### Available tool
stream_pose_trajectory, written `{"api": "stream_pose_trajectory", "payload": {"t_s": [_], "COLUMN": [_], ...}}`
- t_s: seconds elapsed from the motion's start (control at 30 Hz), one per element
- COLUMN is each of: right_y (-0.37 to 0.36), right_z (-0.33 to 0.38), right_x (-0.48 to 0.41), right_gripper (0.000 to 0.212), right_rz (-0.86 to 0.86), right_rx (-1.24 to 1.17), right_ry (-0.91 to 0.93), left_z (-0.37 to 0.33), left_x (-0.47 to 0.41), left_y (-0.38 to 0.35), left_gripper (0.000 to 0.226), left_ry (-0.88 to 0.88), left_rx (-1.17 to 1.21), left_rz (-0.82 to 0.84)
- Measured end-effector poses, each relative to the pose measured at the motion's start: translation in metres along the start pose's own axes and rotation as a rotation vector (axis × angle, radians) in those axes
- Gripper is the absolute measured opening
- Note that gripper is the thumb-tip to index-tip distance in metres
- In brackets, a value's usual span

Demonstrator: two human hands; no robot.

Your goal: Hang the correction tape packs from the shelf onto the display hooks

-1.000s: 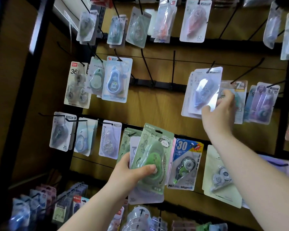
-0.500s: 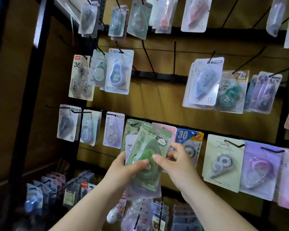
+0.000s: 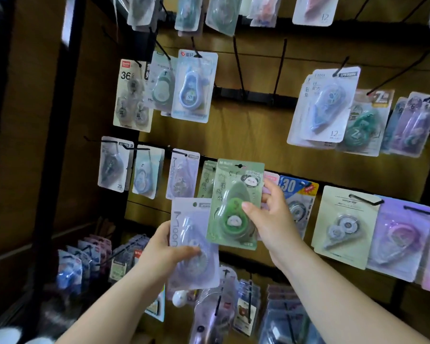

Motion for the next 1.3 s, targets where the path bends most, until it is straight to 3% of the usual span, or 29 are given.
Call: {"api": "stream_pose_trajectory", "payload": {"t_s": [0.3,0.47,0.63,1.3], "right_y": [-0.032,-0.039,-0.038,-0.048], "right_z": [0.0,-0.004,-0.007,-0.03], "right_x": [-0.017,-0.025,-0.032,-0.059], "right_gripper": [0.056,0.055,0.054,0.058], "right_rz": [0.082,0.058,0.019,-0.076], "right_rx": [0.132,0.155,0.145,0.475], "right_ry": [-0.005,-0.028,-0.023,-0.022], "left_z": [0.006,0.007,0.008,0.02], "left_x": [0.0,0.003,0.005,-0.001], "left_y": [0.057,0.069,0.074,0.085], "left_gripper": [0.052,0.063,0.046,0.043], "left_ry": [0.026,0.06,0.053,0.098], "left_rx": [-0.03,-0.055,-0.071,-0.08], "left_rz": [-0.216,-0.197,-0.202,-0.189]}}
Point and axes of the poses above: each hand's wrist, its own x-axis away from the middle knuckle, its own y-axis out of the back of the hand, z = x × y, the point moved 7 cm from there along -x, towards the middle knuckle, and after that the axes turned 3 degrees about -x, right-handed, at the moved point
